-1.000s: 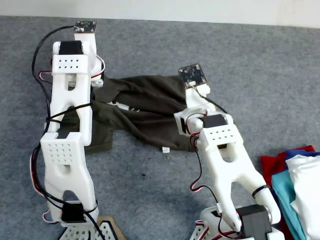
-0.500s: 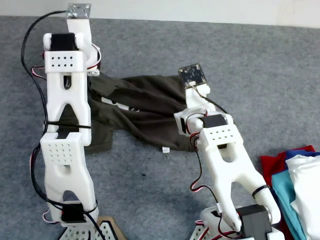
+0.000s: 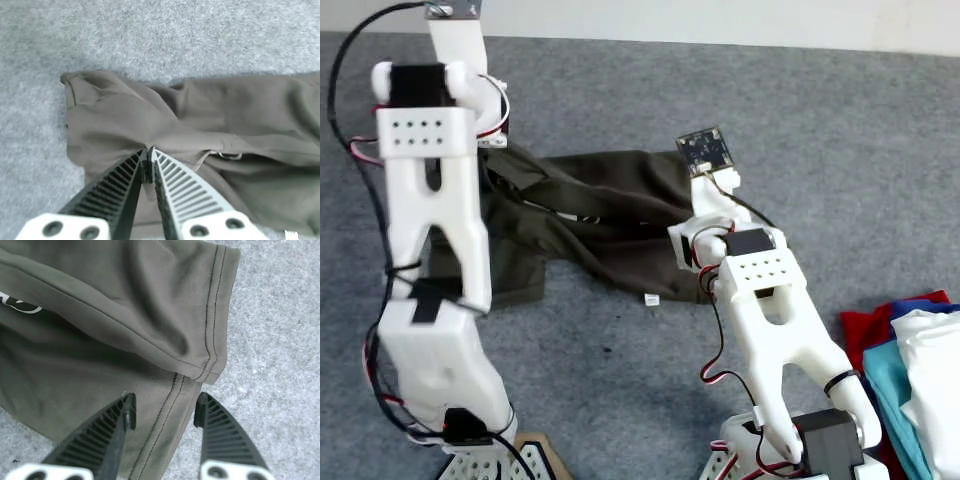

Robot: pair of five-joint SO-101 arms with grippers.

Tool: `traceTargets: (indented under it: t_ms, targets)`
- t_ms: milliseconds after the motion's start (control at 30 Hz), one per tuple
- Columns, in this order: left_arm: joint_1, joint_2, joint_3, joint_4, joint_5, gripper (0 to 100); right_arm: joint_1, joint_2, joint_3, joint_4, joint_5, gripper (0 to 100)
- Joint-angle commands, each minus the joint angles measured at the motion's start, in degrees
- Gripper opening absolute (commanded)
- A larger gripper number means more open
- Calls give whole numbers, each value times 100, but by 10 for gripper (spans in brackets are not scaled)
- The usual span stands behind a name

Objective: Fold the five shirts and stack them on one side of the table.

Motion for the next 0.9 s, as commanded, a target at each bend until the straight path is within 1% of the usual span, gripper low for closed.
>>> traceTargets:
  t_ms: [0,200,300,400,633,700,800,867]
  targets:
    - [22,-1305,804,26,0,5,-48,-13,-13,-92,-70,198]
    - [22,-2378,2580,26,-35,5,-48,-13,-13,-92,-70,198]
    - [-233,-2703,3407,18,-44,5,-48,-13,-13,-92,-70,198]
    - [-488,-2870,3741,18,-44,5,-48,-13,-13,-92,-70,198]
    - [-919,-2976,3802,18,-44,5,-48,-13,-13,-92,-70,198]
    - [-1007,-2976,4066,18,-141,5,-48,-13,-13,-92,-70,198]
    - [-1024,-2976,4796,9,-457,5,-48,-13,-13,-92,-70,198]
    - [-1086,-2976,5385,-290,-501,5,-48,-13,-13,-92,-70,198]
